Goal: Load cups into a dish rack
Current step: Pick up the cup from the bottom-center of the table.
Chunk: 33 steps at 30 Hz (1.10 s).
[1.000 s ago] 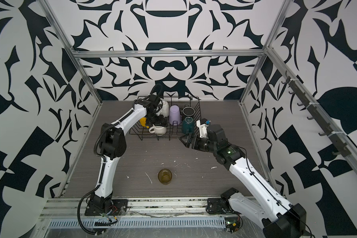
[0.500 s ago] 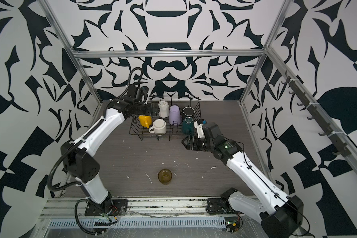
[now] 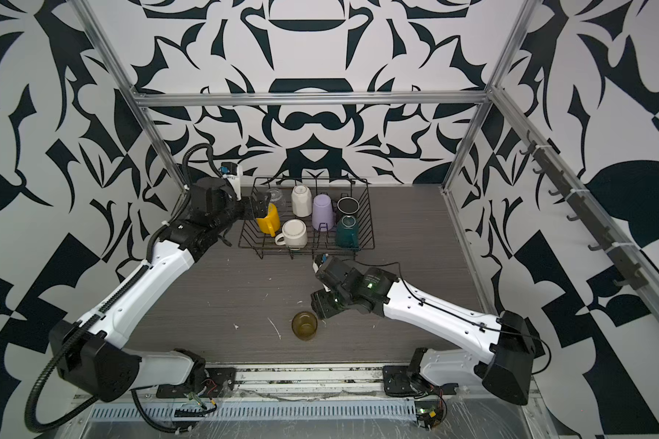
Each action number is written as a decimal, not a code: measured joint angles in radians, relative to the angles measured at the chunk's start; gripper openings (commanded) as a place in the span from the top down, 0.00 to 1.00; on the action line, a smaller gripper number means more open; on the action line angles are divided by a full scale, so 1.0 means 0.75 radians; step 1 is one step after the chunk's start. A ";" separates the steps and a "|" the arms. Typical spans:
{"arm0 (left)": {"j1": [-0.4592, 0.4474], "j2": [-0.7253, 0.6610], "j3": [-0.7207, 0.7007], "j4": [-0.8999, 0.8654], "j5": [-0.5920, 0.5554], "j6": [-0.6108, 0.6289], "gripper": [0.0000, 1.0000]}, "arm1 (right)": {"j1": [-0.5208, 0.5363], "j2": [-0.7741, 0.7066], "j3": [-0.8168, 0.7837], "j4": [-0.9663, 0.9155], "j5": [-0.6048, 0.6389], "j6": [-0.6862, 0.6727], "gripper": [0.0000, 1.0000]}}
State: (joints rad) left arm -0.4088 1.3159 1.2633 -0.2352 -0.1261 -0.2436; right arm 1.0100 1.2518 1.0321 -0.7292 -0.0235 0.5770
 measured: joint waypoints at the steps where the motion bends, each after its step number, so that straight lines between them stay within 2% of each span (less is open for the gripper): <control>1: 0.001 -0.020 -0.016 0.001 -0.007 -0.003 0.01 | 0.012 0.009 -0.005 0.001 0.008 0.006 0.36; 3: 0.003 -0.071 -0.052 0.005 -0.021 -0.016 0.01 | 0.032 0.026 -0.026 0.012 0.017 0.027 0.40; 8: 0.005 -0.164 -0.111 0.030 -0.043 -0.052 0.01 | 0.088 0.094 -0.073 0.056 0.033 0.085 0.42; 17: 0.013 -0.261 -0.159 0.049 -0.073 -0.065 0.01 | 0.176 0.299 -0.087 0.169 0.070 0.180 0.57; 20: 0.014 -0.301 -0.182 0.052 -0.091 -0.065 0.01 | 0.181 0.361 -0.087 0.181 0.102 0.196 0.65; 27: 0.015 -0.368 -0.229 0.078 -0.129 -0.065 0.01 | 0.181 0.418 -0.085 0.185 0.150 0.203 0.96; 29: 0.015 -0.372 -0.237 0.081 -0.150 -0.066 0.01 | 0.180 0.407 -0.083 0.181 0.157 0.201 1.00; 33: 0.018 -0.391 -0.297 0.146 -0.166 -0.071 0.01 | 0.165 0.336 -0.074 0.152 0.166 0.196 1.00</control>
State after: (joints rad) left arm -0.3954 1.0229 1.0409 -0.1257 -0.2508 -0.2966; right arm 1.1336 1.5040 0.9768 -0.6155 0.1009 0.7242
